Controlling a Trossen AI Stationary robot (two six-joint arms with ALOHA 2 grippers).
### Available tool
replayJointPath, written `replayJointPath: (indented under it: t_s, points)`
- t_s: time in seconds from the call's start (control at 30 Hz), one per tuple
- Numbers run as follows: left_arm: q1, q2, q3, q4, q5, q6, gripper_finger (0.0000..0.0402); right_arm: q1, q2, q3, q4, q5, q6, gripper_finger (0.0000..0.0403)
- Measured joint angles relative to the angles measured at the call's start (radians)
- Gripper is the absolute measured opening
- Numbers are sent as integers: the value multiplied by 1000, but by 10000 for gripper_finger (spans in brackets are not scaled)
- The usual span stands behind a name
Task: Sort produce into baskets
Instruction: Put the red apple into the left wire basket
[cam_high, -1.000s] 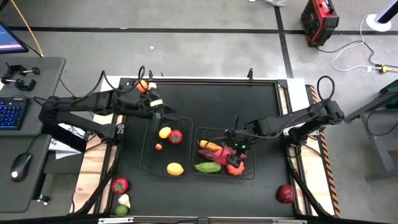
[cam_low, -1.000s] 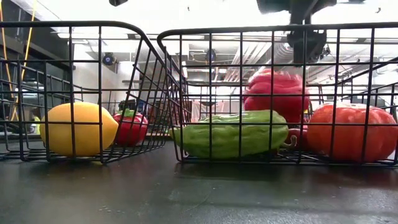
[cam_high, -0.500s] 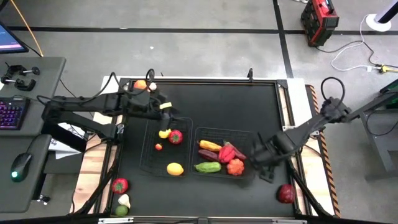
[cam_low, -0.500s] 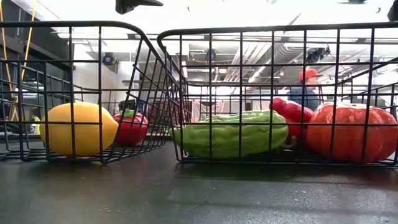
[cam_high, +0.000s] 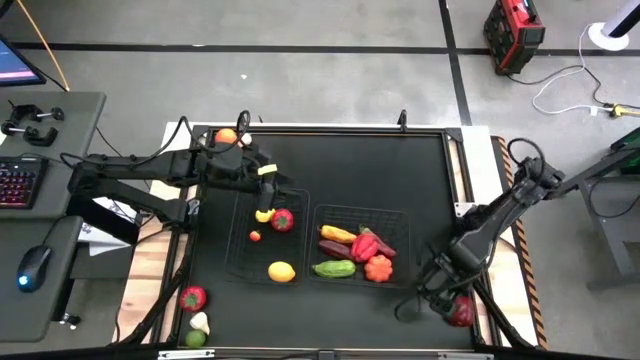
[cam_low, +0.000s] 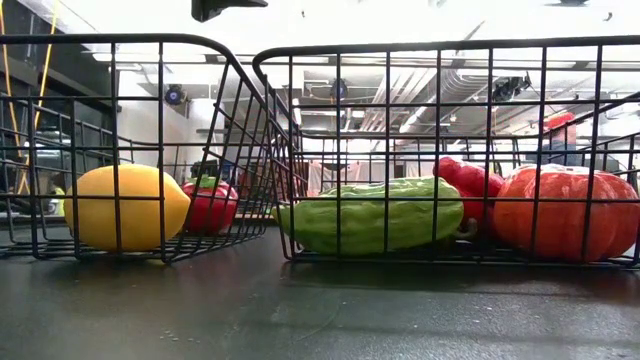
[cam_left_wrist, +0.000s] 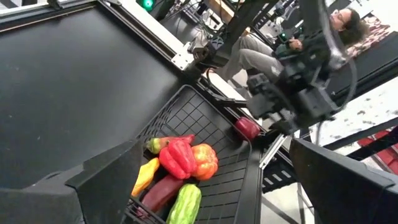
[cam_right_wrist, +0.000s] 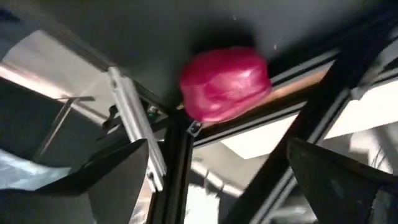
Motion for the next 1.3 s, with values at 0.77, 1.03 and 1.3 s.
replayJointPath:
  t_s: [0.77,1.03,1.3]
  points:
    - [0,0,0,0,11,20,395,123,65,-302,568,-197,464,374]
    - [0,0,0,0,11,20,395,122,164,-303,665,-105,464,374]
    - [0,-1,0,4,12,19,395,98,170,-273,664,3,500,374]
